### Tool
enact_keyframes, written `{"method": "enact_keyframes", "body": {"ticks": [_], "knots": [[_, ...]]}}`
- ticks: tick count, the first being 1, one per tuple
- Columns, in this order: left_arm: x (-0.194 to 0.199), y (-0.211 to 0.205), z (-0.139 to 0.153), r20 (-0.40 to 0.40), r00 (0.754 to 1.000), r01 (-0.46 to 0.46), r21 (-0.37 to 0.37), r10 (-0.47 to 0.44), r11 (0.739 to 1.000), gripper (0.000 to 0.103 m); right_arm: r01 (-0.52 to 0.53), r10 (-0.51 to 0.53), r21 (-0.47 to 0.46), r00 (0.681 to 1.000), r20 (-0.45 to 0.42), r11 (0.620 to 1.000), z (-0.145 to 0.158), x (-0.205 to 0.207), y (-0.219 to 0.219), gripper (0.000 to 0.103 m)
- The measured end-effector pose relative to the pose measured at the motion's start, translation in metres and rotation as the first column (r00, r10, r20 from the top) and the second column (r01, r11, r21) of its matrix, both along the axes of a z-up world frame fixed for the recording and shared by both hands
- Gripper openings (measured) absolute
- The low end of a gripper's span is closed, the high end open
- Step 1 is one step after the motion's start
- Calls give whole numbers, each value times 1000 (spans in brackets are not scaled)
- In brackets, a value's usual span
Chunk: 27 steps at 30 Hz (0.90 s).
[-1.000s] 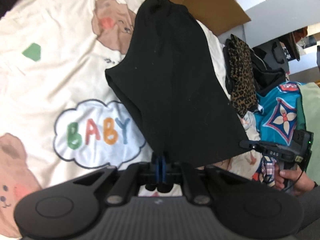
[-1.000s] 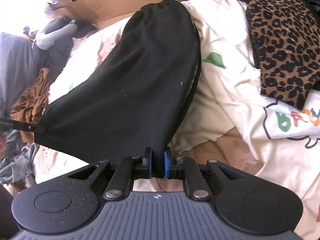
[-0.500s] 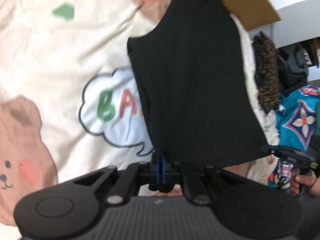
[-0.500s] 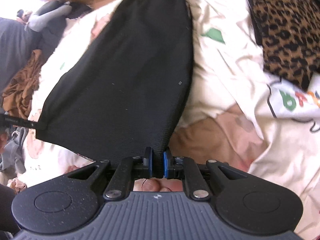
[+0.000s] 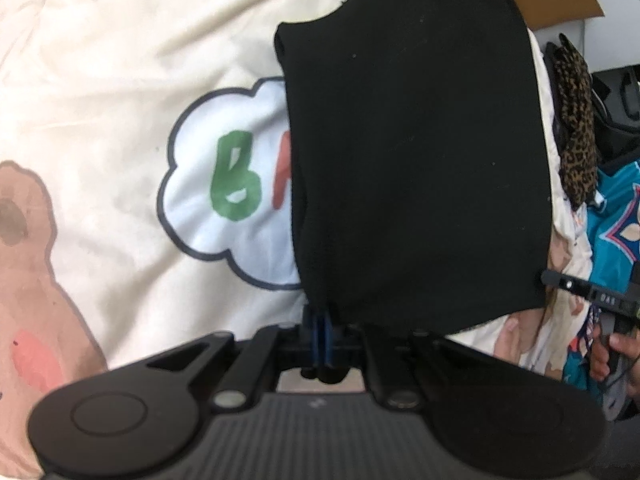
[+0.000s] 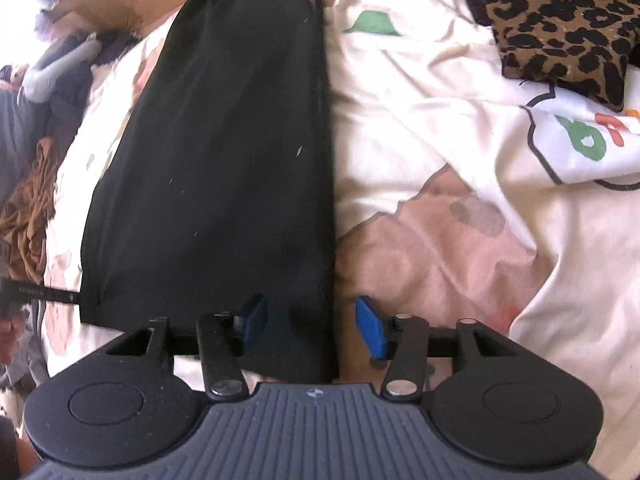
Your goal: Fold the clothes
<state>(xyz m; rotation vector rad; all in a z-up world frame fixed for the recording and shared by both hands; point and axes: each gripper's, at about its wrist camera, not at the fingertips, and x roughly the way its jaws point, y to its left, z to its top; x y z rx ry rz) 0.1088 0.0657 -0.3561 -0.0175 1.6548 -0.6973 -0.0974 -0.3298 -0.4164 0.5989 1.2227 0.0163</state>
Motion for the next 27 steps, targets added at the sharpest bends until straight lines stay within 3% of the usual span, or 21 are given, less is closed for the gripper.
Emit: {"method": "enact_keyframes", "body": {"ticks": [10, 14, 15, 16, 18, 27], "knots": [[1, -4, -4, -3, 1000, 14, 17, -14, 1000, 4, 0, -6, 242, 1000, 26, 970, -28, 15, -16, 53], [0, -5, -4, -4, 1000, 6, 25, -6, 1000, 4, 12, -18, 292, 1000, 17, 956, -37, 20, -15, 53], [0, -5, -4, -4, 1000, 6, 24, -6, 1000, 4, 25, -31, 310, 999, 14, 950, -39, 19, -17, 46], [0, -4, -4, -5, 1000, 3, 21, -2, 1000, 4, 23, -27, 322, 1000, 8, 947, -38, 17, -17, 31], [0, -2, -4, -7, 1000, -5, 12, 5, 1000, 4, 0, 5, 323, 1000, -15, 946, -41, 13, -17, 12], [1, 11, -7, -44, 997, -64, -58, 61, 996, 13, 29, -17, 329, 999, -39, 944, -45, 7, -13, 12]]}}
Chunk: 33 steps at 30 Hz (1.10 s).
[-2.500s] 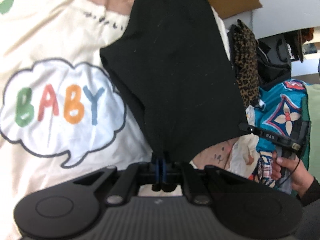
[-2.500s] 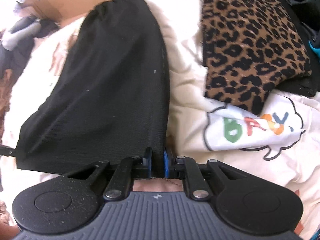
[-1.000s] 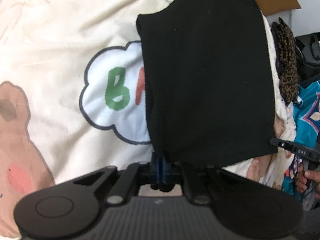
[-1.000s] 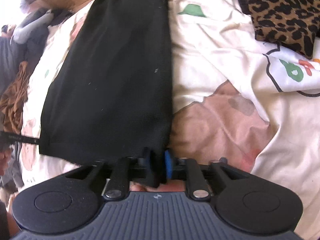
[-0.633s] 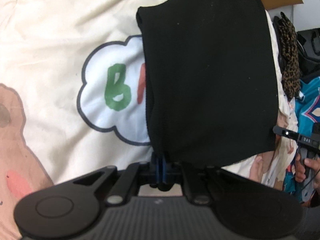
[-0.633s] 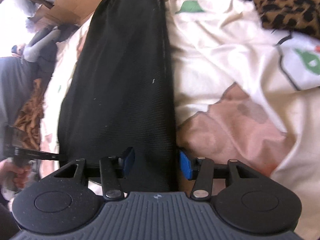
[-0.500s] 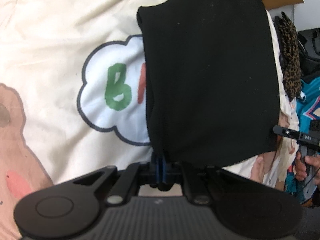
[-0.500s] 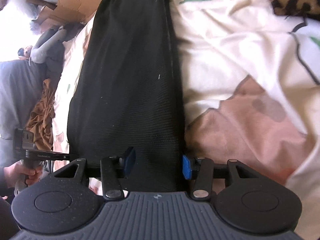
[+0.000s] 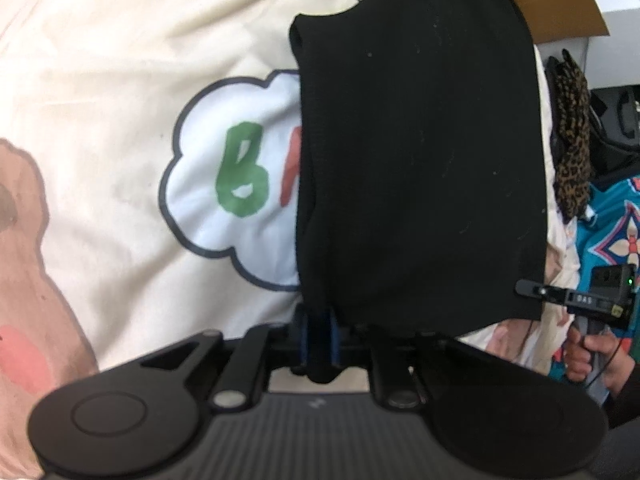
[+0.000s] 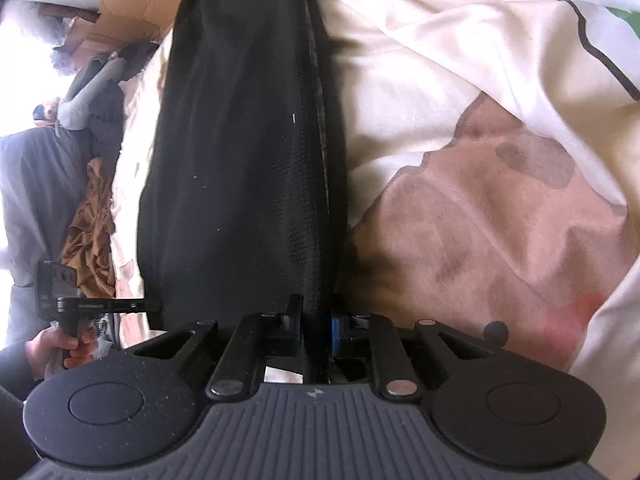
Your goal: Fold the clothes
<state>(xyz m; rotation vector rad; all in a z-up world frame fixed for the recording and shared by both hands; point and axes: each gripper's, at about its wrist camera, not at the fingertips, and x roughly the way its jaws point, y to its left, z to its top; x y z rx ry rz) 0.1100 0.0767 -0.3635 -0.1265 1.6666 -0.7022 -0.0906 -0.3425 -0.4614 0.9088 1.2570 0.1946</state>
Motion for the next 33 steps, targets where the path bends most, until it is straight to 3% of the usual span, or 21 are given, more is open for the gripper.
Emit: {"method": "enact_keyframes", "body": {"ticks": [3, 8, 11, 15, 16, 20, 33], "knots": [[0, 1, 0, 2, 1000, -9, -20, 9, 1000, 19, 6, -6, 8, 1000, -3, 1000, 2, 3, -1, 13], [0, 0, -4, -2, 1000, -17, -36, 17, 999, 19, 32, -31, 18, 999, -20, 999, -1, 2, -4, 15], [0, 2, -7, -25, 999, -45, -54, 44, 998, 19, 98, -95, 62, 994, -51, 993, -5, -2, -7, 16], [1, 3, -8, -47, 998, -49, -57, 46, 997, 8, 89, -87, 38, 995, -44, 995, -2, -4, -5, 11], [0, 2, -7, -53, 998, -42, -63, 38, 997, 7, 90, -88, 35, 995, -44, 995, 0, -3, -4, 6], [3, -2, 0, -37, 999, -12, -60, 10, 998, 6, 89, -88, 21, 995, -46, 996, 10, -1, -3, 3], [4, 1, 63, 27, 998, 55, -79, -53, 995, 5, 77, -75, -23, 992, 98, 997, 79, -10, -4, 2]]}}
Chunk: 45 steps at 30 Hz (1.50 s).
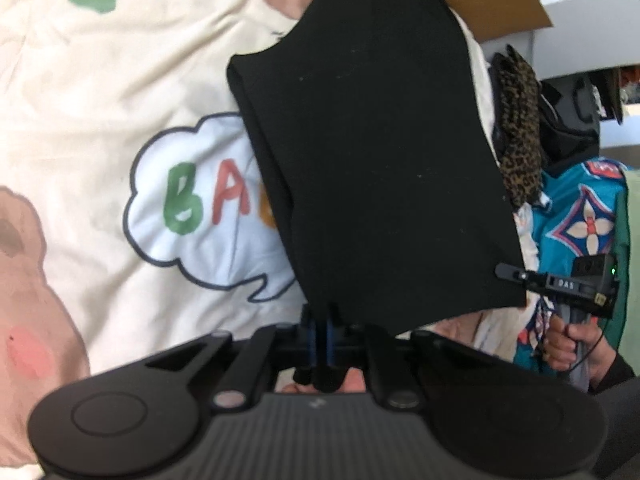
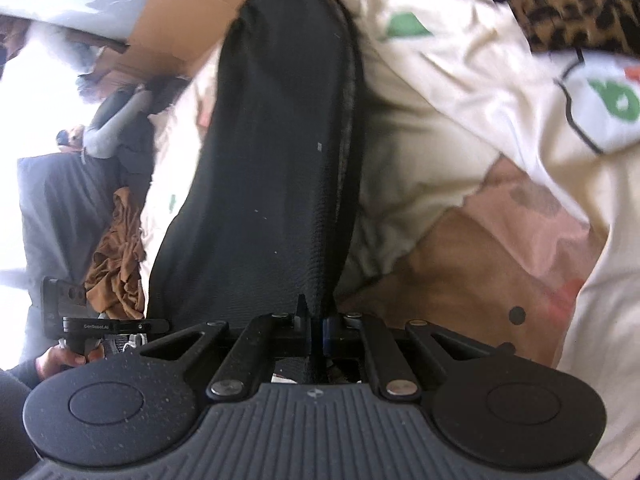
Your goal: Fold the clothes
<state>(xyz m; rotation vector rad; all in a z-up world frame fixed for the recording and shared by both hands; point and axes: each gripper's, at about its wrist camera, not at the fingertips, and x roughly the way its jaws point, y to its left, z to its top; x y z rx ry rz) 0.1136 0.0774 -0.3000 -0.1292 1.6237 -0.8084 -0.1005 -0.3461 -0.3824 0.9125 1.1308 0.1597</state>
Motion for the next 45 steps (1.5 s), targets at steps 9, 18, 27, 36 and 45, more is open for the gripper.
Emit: {"method": "enact_keyframes", "body": {"ticks": [9, 18, 27, 36, 45], "knots": [[-25, -4, 29, -7, 999, -35, -21, 34, 999, 5, -19, 20, -26, 999, 44, 999, 41, -14, -6, 2], [-66, 4, 52, -24, 999, -39, -43, 38, 998, 5, -28, 30, -40, 998, 60, 999, 70, -50, -10, 2], [-82, 12, 60, -31, 997, -75, -65, 73, 995, 5, -34, 37, -36, 998, 60, 999, 75, -64, -14, 2], [-53, 9, 68, -7, 994, -110, -96, 110, 989, 5, -23, 27, -36, 993, 115, 999, 80, -43, -17, 2], [-9, -10, 92, 80, 979, -175, -143, 188, 974, 5, 14, -8, -36, 985, 175, 999, 85, -15, -28, 2]]}}
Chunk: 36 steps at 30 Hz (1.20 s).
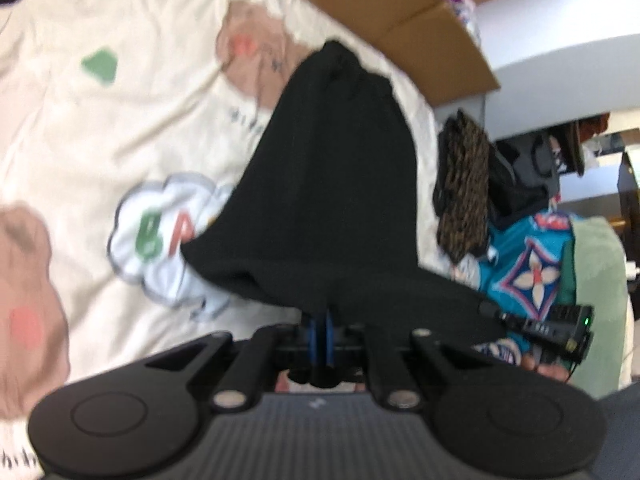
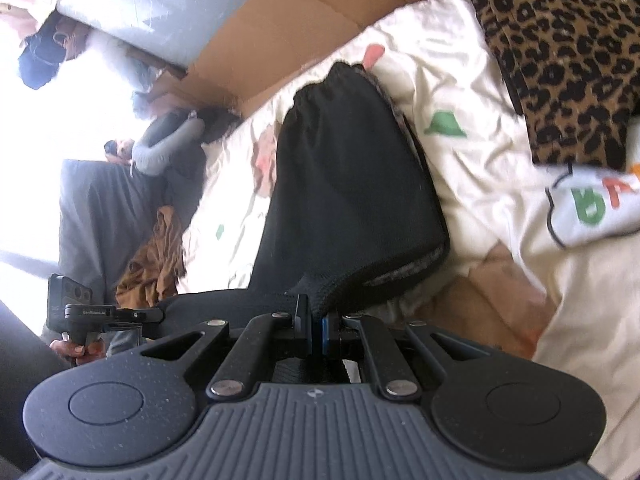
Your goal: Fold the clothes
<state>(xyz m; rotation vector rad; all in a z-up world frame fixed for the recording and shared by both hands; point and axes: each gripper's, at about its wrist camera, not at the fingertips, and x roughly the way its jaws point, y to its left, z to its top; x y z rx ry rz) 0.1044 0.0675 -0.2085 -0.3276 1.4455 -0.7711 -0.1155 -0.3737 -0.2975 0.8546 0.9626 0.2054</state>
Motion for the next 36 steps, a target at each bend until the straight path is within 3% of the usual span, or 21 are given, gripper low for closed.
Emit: {"method": "enact_keyframes", "body": {"ticks": [7, 12, 36], "knots": [[26, -19, 9, 56, 996, -65, -32, 67, 997, 5, 60, -58, -23, 996, 66, 998, 9, 31, -10, 2], [45, -31, 7, 84, 992, -87, -42, 90, 995, 5, 76, -72, -54, 995, 63, 996, 8, 56, -16, 2], [126, -72, -61, 103, 990, -97, 46, 92, 994, 5, 122, -125, -142, 992, -16, 982, -46, 141, -29, 3]]}}
